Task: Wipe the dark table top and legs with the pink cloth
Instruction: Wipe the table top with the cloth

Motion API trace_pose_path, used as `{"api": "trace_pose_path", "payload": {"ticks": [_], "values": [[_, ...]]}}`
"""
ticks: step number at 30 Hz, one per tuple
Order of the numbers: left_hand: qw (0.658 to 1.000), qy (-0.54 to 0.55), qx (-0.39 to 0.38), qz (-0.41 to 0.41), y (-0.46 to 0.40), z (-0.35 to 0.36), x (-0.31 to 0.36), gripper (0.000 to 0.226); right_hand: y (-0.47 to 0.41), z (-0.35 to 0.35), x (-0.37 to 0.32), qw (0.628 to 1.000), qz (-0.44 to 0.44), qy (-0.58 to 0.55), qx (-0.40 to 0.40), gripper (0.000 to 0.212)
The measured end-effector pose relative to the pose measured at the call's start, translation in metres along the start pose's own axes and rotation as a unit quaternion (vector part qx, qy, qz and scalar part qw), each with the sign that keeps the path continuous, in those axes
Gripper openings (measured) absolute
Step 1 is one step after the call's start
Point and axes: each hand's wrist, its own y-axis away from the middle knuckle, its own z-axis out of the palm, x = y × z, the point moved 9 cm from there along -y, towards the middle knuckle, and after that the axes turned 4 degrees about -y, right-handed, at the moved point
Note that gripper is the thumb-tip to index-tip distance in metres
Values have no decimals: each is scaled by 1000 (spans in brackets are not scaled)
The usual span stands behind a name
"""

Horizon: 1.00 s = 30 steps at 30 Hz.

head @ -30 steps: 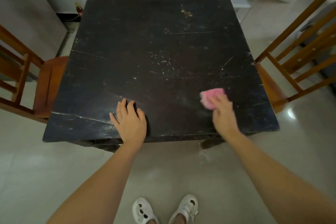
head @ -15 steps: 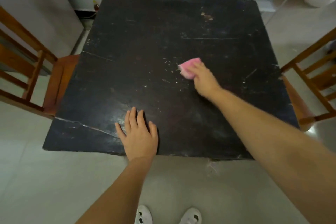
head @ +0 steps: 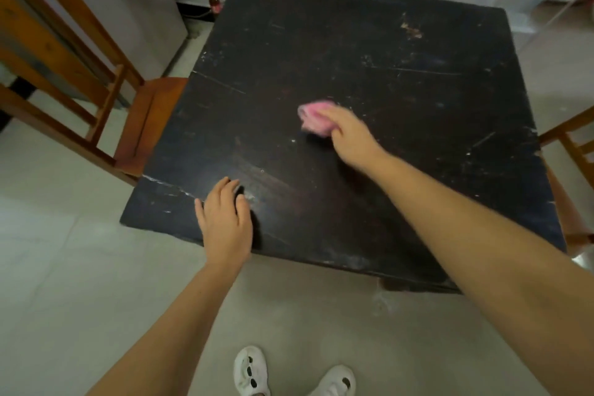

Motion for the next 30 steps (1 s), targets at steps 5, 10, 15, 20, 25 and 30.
{"api": "trace_pose_path", "payload": {"ticks": [5,10,15,20,25,30], "values": [[1000,0,-8,9,7,5,5,57,25,77,-13,990,-61,106,-63,57],[1000,-18,-6,25,17,16,22,61,193,104,-38,958,-160,69,-230,62],[997,-12,-31,71,32,44,63,59,125,-16,0,997,-31,-36,-54,48],[997,9,-32,67,39,58,81,61,38,-64,56,997,51,38,32,49],[997,-4,-27,65,45,58,84,61,201,36,17,980,-105,33,-164,52],[995,6,-51,85,61,79,121,62,207,-14,27,983,-67,-32,-165,48]]}}
